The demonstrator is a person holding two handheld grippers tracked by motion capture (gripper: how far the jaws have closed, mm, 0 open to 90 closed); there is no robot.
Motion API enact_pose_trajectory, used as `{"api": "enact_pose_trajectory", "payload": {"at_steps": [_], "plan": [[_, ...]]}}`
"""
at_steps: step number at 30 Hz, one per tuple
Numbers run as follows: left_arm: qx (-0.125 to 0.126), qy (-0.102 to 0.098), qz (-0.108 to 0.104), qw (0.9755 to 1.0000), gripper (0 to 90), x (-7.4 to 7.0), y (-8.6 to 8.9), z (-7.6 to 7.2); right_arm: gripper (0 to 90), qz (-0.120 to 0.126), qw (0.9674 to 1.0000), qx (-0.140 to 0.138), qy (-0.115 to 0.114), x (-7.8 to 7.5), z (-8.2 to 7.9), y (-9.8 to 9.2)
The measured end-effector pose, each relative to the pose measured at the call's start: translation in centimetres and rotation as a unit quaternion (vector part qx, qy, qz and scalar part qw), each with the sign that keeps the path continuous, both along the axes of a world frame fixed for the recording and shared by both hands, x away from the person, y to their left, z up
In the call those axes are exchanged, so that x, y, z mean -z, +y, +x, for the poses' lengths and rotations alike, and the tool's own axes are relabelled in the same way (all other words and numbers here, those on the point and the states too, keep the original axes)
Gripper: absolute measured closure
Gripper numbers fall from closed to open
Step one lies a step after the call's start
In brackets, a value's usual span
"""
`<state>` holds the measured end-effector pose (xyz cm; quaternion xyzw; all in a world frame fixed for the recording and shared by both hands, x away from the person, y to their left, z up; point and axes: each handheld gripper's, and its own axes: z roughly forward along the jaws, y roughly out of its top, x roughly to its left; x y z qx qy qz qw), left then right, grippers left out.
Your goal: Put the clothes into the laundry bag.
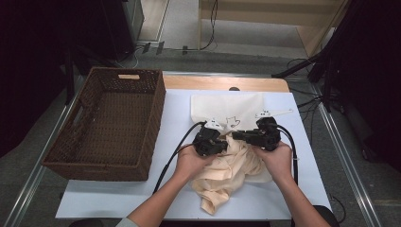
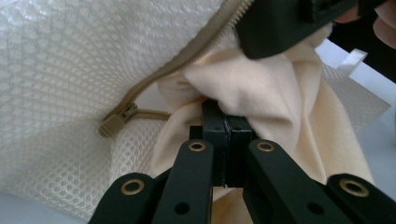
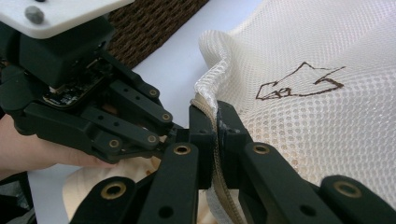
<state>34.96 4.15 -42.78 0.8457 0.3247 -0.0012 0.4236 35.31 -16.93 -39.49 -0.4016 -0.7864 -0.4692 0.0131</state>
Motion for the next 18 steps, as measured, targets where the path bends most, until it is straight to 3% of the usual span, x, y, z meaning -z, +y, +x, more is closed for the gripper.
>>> {"api": "enact_pose_trajectory", "payload": {"at_steps": [6,7,13,18], "plan": [[-0.004,-0.008,0.014,0.9999,90.0,-0.6,-0.9,0.2,87.2,0.006,0.9999,-0.014,-0.005,-0.4,-0.2,0.1],[-0.006,-0.007,0.007,0.9999,90.0,-0.5,-0.9,0.4,87.2,0.006,0.9998,-0.017,-0.007,-0.5,-0.4,0.2],[-0.012,0.021,-0.006,0.9997,90.0,-0.5,0.5,1.3,87.1,-0.01,0.9996,-0.019,-0.021,-0.9,-1.2,-0.2],[-0.002,0.027,0.001,0.9996,90.0,-1.3,1.6,1.0,87.0,-0.021,0.9995,-0.009,-0.021,-0.7,-1.3,-0.7]]}}
